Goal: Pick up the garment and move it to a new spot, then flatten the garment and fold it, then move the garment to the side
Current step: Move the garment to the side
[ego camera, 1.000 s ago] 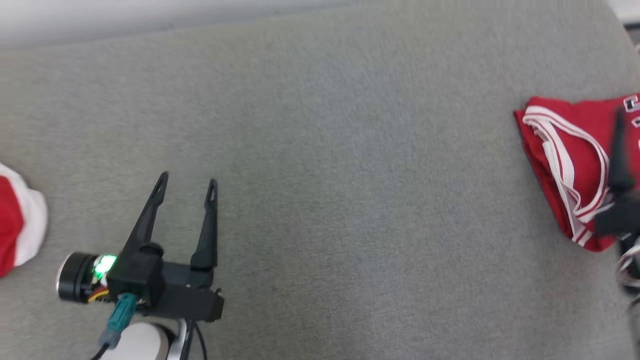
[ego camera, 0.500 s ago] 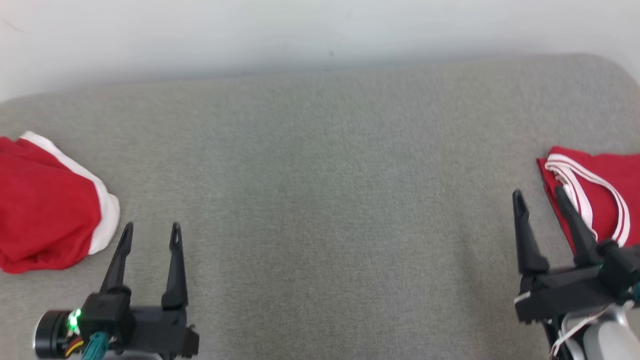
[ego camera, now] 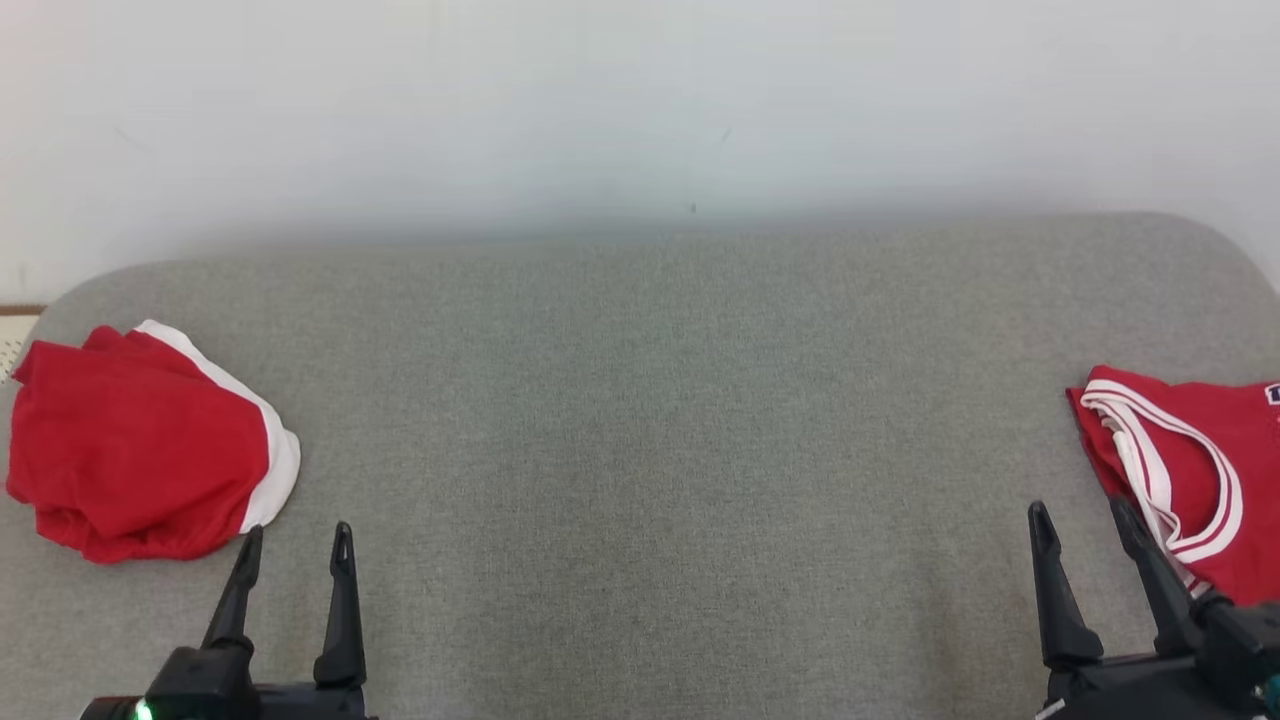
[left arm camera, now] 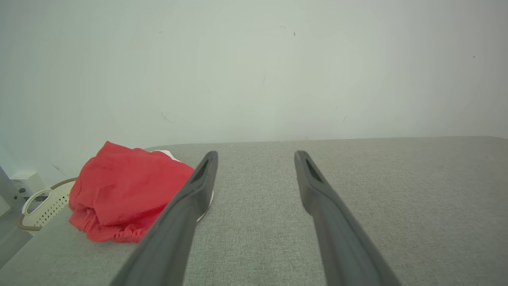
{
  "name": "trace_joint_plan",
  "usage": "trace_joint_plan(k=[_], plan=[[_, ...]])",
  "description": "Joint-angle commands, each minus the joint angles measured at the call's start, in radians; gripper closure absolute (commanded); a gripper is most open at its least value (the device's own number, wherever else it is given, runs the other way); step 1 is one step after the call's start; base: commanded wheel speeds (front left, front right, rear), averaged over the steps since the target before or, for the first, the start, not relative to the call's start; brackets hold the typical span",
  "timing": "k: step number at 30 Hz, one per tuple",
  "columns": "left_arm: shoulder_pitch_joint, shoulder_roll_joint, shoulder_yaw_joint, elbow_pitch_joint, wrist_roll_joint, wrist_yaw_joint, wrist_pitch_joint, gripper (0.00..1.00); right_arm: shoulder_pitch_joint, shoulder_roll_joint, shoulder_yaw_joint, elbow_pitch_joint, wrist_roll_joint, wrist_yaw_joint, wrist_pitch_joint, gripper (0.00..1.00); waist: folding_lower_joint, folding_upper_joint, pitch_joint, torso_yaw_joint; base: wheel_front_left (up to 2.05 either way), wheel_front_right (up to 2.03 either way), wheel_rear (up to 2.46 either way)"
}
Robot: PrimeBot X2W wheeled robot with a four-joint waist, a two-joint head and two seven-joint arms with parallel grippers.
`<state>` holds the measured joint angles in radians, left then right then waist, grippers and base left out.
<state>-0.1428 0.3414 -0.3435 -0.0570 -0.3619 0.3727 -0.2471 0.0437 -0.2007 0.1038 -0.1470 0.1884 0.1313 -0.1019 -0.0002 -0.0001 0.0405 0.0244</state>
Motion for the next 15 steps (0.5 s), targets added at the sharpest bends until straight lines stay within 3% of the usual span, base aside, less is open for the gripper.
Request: trace_joint_plan(k=[1, 15], plan=[[0.015, 0.001, -0.001, 0.006, -0.004, -0.002, -0.004, 0.0, 0.017, 0.005, -0.003, -0.008, -0.006, -0.001, 0.004, 0.0, 0.0002, 0.0001, -0.023, 0.002, 0.0, 0.0, 0.0], [0.013, -0.031, 0.034, 0.077, -0.014, -0.077, -0.018, 0.0, 0.076, 0.032, -0.005, -0.06, -0.02, -0.001, 0.034, 0.0, 0.0002, 0.0001, -0.055, 0.004, 0.0, 0.0, 0.0]])
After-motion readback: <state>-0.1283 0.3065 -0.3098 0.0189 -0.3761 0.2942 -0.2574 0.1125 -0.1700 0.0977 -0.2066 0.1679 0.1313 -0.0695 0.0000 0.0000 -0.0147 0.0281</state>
